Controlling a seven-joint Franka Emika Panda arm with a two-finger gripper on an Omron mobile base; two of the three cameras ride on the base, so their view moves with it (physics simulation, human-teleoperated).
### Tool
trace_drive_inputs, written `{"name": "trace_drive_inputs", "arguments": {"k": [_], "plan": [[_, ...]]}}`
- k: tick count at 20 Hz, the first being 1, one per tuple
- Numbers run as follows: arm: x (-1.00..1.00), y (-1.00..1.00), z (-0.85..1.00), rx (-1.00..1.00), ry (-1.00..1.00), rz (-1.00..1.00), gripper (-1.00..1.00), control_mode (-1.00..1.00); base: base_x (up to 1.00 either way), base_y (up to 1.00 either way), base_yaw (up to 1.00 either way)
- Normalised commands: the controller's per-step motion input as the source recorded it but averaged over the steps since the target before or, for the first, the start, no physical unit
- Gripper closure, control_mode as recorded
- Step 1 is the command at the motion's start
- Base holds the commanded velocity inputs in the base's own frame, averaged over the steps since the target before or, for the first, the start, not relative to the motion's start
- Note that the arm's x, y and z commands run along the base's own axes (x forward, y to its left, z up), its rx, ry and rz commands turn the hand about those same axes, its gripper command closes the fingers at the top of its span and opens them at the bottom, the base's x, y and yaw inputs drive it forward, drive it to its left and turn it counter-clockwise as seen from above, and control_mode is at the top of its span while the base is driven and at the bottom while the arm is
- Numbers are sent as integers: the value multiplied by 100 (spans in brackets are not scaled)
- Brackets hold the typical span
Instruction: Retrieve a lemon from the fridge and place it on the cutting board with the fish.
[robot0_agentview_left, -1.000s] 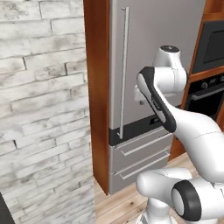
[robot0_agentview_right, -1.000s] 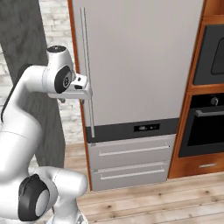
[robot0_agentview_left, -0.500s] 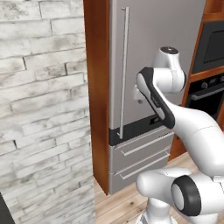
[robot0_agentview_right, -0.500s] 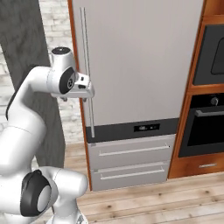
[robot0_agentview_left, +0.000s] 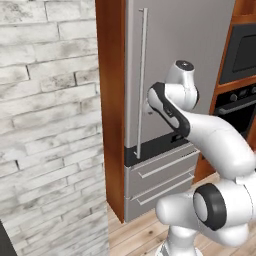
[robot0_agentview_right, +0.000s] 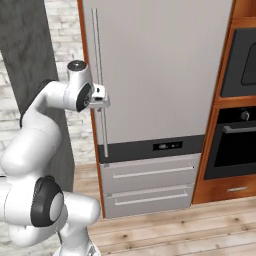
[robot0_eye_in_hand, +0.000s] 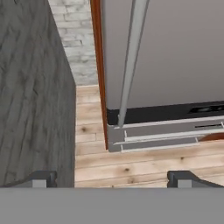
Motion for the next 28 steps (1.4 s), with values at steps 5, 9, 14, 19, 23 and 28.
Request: {"name": "trace_drive_inputs", "arguments": {"k": [5, 9, 14, 19, 23, 28], "plan": [[59, 31, 0, 0, 0, -5, -100, -100, 0, 0, 0], [43, 0, 0, 0, 0, 0, -100, -100, 0, 0, 0], [12, -8, 0, 0, -2, 0, -100, -100, 0, 0, 0], [8, -16, -2, 0, -7, 0, -100, -100, 0, 0, 0], [26, 0, -9, 0, -10, 0, -100, -100, 0, 0, 0], [33, 0, -6, 0, -8, 0, -100, -100, 0, 0, 0]]}}
